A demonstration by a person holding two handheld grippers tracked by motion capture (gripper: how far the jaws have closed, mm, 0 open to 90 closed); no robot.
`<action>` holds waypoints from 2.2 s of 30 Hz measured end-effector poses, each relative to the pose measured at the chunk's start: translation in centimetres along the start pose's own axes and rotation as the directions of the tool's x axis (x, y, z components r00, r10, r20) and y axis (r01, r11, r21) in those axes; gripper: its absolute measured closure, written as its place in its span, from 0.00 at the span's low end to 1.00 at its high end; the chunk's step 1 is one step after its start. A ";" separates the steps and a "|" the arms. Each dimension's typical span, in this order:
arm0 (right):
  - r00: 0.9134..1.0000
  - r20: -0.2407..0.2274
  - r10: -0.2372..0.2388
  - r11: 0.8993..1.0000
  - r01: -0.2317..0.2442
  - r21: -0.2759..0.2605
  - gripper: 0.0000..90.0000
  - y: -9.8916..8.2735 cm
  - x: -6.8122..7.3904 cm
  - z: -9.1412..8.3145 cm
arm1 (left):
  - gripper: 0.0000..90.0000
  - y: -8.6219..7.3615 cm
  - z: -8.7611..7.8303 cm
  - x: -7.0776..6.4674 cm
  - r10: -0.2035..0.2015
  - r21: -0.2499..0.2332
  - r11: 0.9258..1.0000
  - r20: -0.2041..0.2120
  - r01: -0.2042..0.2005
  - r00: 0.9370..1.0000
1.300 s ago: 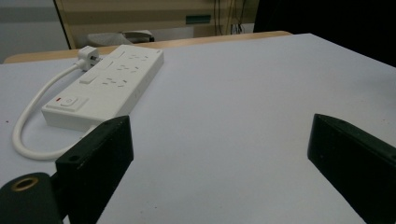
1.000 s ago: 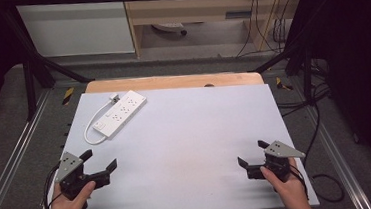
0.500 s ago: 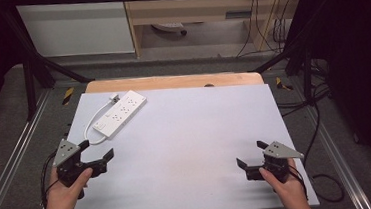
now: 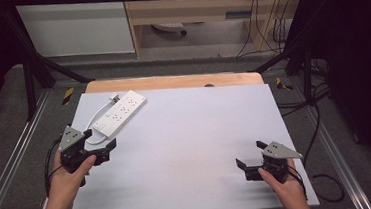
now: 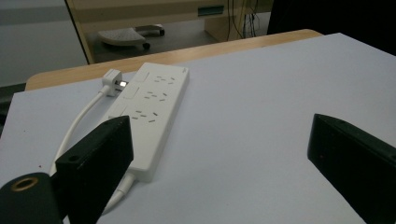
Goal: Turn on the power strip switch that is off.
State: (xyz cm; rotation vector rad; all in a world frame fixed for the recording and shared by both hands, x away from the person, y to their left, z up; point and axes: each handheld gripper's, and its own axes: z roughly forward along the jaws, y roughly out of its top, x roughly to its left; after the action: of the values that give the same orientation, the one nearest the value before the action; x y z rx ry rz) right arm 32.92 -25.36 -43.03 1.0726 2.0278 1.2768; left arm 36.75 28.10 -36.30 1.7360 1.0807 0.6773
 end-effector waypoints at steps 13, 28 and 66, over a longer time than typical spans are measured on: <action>1.000 -0.003 -0.010 1.000 0.010 0.004 0.03 0.0 0.1 0.1 | 0.08 0.6 1.9 1.9 -0.027 0.024 0.999 -0.014 0.027 1.000; 1.000 -0.004 -0.010 1.000 0.010 0.010 0.03 0.0 0.2 0.2 | 0.09 1.4 4.5 3.6 -0.061 0.040 0.997 -0.046 0.063 0.997; 0.999 -0.024 -0.022 1.000 0.023 0.015 0.03 0.0 0.3 0.2 | 0.26 1.1 10.1 8.1 -0.151 0.089 0.981 -0.196 0.171 0.969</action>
State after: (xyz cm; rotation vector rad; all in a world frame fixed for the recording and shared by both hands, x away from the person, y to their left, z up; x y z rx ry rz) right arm 32.92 -24.97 -43.13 1.0431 2.0647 1.2710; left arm 49.07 30.80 -39.54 1.6747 1.3947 0.7038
